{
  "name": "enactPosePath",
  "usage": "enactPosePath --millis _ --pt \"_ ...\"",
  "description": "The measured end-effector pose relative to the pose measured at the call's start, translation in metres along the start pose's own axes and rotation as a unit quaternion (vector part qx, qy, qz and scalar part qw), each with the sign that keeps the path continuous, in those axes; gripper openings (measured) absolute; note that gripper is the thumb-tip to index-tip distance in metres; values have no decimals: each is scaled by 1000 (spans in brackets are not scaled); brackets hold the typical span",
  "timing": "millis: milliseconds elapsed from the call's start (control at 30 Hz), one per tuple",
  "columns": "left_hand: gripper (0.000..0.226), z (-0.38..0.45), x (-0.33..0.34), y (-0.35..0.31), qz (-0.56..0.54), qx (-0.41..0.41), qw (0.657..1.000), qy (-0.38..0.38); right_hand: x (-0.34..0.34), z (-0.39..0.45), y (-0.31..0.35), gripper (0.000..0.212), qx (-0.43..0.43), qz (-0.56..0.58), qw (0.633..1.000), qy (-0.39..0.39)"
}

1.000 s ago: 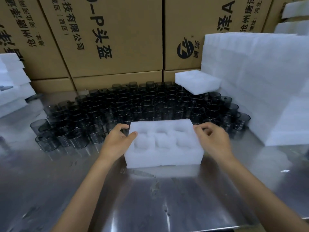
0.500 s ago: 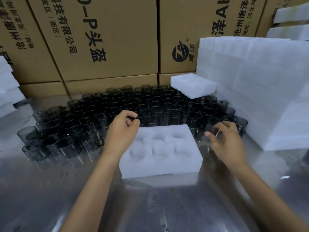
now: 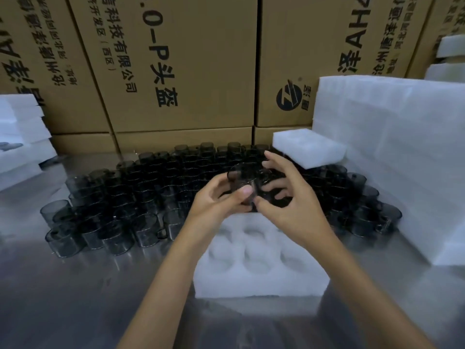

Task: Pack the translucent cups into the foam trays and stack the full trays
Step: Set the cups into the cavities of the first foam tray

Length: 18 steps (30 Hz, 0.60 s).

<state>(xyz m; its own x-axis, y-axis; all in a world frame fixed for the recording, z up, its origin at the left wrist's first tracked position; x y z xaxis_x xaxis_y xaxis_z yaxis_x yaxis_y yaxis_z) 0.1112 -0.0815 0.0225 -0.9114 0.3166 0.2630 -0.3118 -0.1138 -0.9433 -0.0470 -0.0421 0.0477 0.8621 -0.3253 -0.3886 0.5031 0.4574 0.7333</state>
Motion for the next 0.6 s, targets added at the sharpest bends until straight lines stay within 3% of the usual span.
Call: enactPosePath --millis 100,200,367,500,600 --pt "50 -1 -14 14 -33 -48 998 16 7 4 -20 38 105 165 980 -24" --pt "59 0 -18 19 3 -54 998 15 21 4 -30 12 152 228 961 -31" --pt "63 0 -22 19 32 -55 998 -16 32 0 -39 15 189 285 939 -34" --pt "33 -4 -22 15 57 -32 998 -12 29 -3 -45 17 223 260 939 11" --pt "42 -5 -23 8 87 -5 996 20 21 -6 -42 17 211 219 951 51"
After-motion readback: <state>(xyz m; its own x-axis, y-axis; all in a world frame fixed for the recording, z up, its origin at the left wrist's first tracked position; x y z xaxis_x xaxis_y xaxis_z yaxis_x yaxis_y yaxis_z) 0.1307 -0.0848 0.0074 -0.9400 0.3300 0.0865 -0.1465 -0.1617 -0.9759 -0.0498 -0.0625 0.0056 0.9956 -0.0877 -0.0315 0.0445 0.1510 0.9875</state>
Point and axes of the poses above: each hand's wrist, its own z-axis towards the middle knuckle, its own x-axis out of the palm, y = z × x, the point moved 6 cm from there along z, towards the middle knuckle, and after that the axes turned 4 degrees about -z, right-handed, at the moved point
